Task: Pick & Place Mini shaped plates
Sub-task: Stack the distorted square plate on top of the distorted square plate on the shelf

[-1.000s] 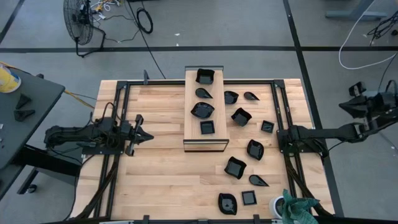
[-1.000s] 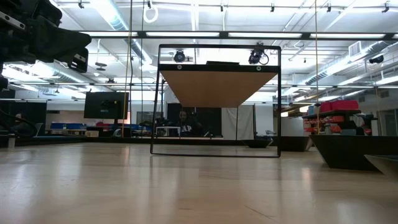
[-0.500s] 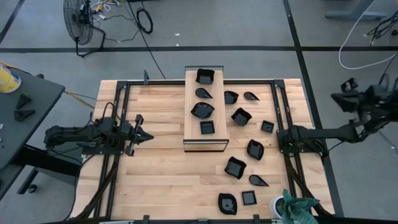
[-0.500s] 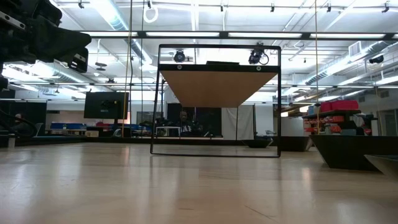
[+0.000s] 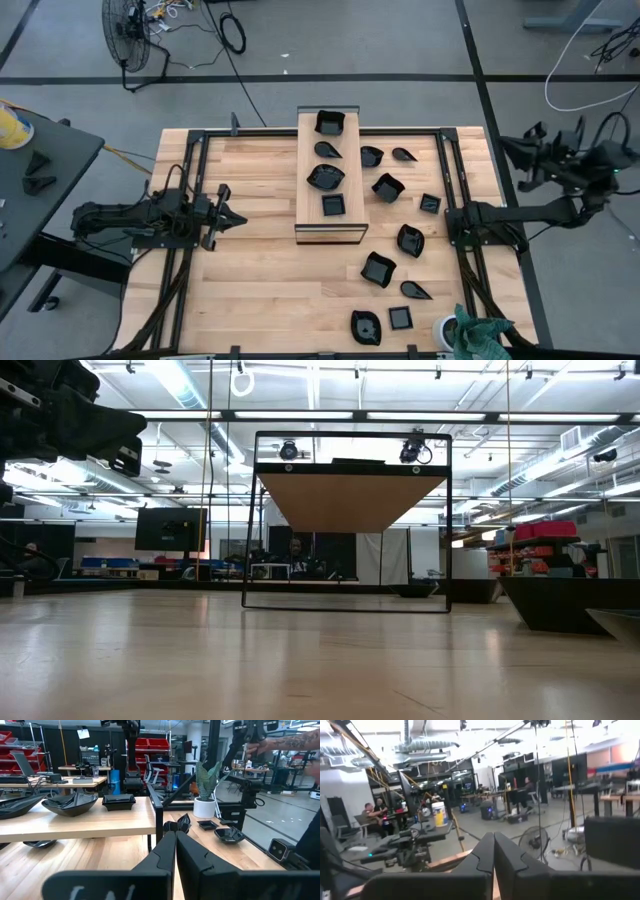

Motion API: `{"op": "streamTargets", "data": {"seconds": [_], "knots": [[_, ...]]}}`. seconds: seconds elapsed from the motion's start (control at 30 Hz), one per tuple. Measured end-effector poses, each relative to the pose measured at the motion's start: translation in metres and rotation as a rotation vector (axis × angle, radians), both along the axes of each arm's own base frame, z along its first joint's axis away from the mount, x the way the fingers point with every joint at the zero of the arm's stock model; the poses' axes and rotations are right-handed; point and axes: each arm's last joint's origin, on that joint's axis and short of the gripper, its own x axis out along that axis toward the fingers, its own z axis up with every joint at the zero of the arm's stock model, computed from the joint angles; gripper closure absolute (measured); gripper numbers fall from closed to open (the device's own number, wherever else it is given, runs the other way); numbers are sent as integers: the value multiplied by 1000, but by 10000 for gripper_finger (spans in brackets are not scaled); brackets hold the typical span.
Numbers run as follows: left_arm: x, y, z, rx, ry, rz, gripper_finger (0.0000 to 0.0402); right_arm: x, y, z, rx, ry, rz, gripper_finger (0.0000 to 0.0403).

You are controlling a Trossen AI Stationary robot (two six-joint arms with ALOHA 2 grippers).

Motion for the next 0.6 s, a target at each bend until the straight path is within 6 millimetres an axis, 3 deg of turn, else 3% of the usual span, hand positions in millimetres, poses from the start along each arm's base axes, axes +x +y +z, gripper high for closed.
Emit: {"op": "streamTargets", "data": {"seconds": [0.23,0.6], "knots": [[0,0,0,0,0,0,383,26,0,2,-129,80,-27,392],[0,0,0,0,1,0,383,51,1,9,-140,144,-24,392]]}}
